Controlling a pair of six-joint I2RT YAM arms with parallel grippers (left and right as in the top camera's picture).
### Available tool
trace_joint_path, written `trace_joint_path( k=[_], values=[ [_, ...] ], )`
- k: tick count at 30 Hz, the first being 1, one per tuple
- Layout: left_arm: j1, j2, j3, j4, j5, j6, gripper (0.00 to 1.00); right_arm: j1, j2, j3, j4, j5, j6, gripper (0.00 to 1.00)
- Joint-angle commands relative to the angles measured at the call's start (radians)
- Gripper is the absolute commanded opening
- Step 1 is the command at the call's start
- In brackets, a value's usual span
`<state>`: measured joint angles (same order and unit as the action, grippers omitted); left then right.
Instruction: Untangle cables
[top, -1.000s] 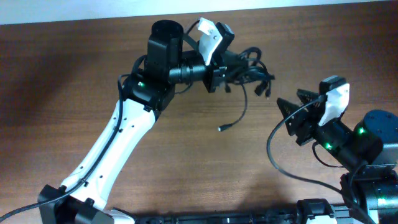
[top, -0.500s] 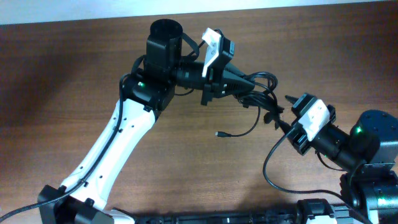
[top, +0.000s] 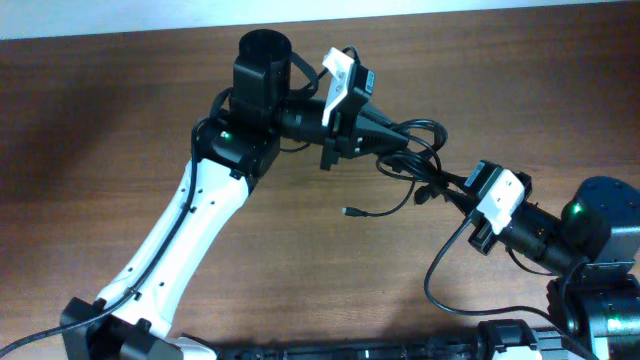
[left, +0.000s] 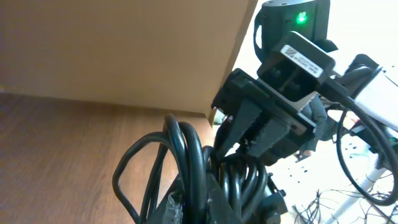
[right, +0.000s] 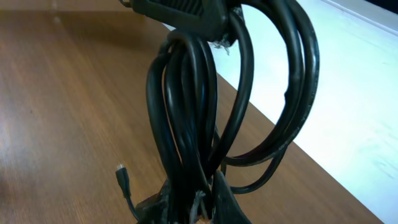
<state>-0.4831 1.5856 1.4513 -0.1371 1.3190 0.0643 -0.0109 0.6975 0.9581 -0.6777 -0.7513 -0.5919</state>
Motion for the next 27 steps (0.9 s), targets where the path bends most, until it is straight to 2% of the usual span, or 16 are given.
trace_joint_path(
  k=[1, 2, 3, 4, 5, 6, 13, 14, 16, 19, 25, 27],
  values=[
    [-0.005, -0.028, 0.019, -0.014, -0.104, 0.019, 0.16, -0.003, -0.004, 0.003, 0.000, -0.034, 0.011, 0.04],
    [-0.005, -0.028, 0.019, -0.026, -0.125, 0.019, 0.25, -0.003, -0.004, 0.003, 0.000, -0.011, 0.037, 0.04],
    [-0.005, -0.028, 0.019, -0.043, -0.154, 0.020, 0.44, -0.003, -0.004, 0.003, -0.001, 0.030, 0.077, 0.04],
    [-0.003, -0.028, 0.019, -0.061, -0.188, 0.020, 0.70, -0.003, -0.004, 0.003, -0.008, 0.073, 0.105, 0.04],
    [0.003, -0.028, 0.019, -0.075, -0.215, 0.020, 0.82, -0.003, -0.004, 0.003, -0.023, 0.093, 0.107, 0.04],
    [0.010, -0.028, 0.019, -0.082, -0.235, 0.020, 0.99, -0.003, -0.004, 0.003, -0.032, 0.099, 0.107, 0.04],
    [0.087, -0.029, 0.019, -0.084, -0.226, 0.020, 0.99, -0.003, -0.004, 0.003, -0.068, 0.118, 0.103, 0.04],
    [0.095, -0.029, 0.019, -0.079, -0.195, 0.021, 0.99, -0.003, -0.004, 0.003, -0.073, 0.118, 0.103, 0.04],
    [0.111, -0.029, 0.019, -0.075, -0.050, 0.127, 0.99, -0.003, -0.004, 0.003, -0.084, 0.117, 0.103, 0.04],
    [0.111, -0.029, 0.019, -0.082, 0.059, 0.212, 0.99, -0.003, -0.004, 0.003, -0.093, 0.116, 0.103, 0.04],
    [0.110, -0.028, 0.019, -0.108, 0.068, 0.222, 0.99, -0.003, -0.004, 0.003, -0.092, 0.117, 0.208, 0.04],
    [0.110, -0.028, 0.019, -0.140, 0.013, 0.222, 0.99, -0.003, -0.004, 0.003, -0.087, 0.116, 0.275, 0.04]
  ],
)
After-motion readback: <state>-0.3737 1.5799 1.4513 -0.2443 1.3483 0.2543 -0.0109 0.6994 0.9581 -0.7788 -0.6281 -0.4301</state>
